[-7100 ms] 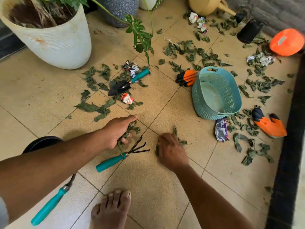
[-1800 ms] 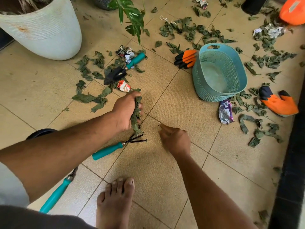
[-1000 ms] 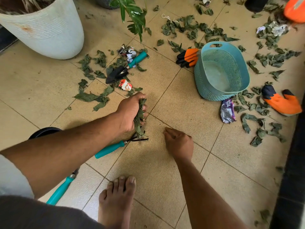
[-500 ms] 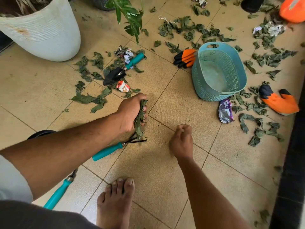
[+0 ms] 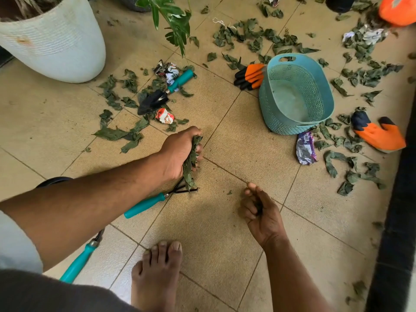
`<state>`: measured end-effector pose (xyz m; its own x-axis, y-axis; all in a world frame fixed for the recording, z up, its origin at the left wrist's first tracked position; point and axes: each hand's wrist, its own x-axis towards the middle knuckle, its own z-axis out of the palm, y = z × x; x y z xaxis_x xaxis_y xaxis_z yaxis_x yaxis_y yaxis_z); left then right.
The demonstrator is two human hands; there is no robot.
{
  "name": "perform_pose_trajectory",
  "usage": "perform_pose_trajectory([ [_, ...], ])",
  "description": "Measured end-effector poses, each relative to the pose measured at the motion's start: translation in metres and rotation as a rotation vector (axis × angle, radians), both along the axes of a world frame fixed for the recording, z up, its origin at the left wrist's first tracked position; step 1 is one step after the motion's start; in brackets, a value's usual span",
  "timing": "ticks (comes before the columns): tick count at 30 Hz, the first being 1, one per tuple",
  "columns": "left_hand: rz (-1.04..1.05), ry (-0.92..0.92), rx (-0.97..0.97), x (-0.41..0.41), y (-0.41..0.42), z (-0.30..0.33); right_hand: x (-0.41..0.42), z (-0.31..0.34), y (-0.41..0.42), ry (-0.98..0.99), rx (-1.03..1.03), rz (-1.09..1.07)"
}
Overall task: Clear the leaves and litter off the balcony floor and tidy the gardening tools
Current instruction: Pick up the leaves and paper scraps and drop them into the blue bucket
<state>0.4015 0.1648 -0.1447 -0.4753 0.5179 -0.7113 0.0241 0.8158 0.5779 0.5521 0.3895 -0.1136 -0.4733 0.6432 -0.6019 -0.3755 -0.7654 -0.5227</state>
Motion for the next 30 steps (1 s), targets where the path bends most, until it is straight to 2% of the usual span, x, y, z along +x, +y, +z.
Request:
perform_pose_trajectory([
  [4,-0.016,-0.001,-0.005,0.003,0.008,-0.003,0.005,-0.007,0.002,-0.019,0.022,0.033],
  [6,-0.038,-0.051,-0.124,0.003,0.017,0.007,0.004,-0.006,0.001,-0.106,0.074,0.107],
  [9,-0.038,-0.083,-0.226,0.0,0.018,0.01,-0.001,0.004,-0.001,-0.35,0.182,0.25],
  [12,-0.117,-0.07,-0.083,-0.001,0.005,0.001,-0.012,0.009,-0.004,-0.582,0.258,0.248],
  [14,-0.106,-0.077,-0.074,-0.001,0.007,0.001,-0.019,0.004,-0.005,-0.824,0.41,0.232],
  [16,-0.098,-0.134,-0.179,-0.007,0.021,0.018,-0.026,-0.001,-0.01,-1.055,0.598,0.262],
  [18,-0.075,-0.177,-0.261,-0.013,0.031,0.031,-0.029,-0.006,-0.017,-1.17,0.727,0.31],
  [20,-0.093,-0.198,-0.251,-0.013,0.034,0.039,-0.027,-0.013,-0.025,-1.264,0.875,0.328],
  [22,-0.13,-0.173,-0.24,-0.009,0.036,0.037,-0.028,-0.018,-0.029,-1.311,0.992,0.309],
  [25,-0.181,-0.157,-0.207,-0.011,0.034,0.039,-0.035,-0.014,-0.027,-1.314,0.965,0.274],
  [28,-0.119,-0.161,-0.173,-0.011,0.027,0.028,-0.039,-0.014,-0.027,-1.342,0.984,0.303],
  [30,-0.223,-0.041,-0.063,-0.005,0.024,0.024,-0.039,-0.014,-0.029,-1.375,1.026,0.369],
])
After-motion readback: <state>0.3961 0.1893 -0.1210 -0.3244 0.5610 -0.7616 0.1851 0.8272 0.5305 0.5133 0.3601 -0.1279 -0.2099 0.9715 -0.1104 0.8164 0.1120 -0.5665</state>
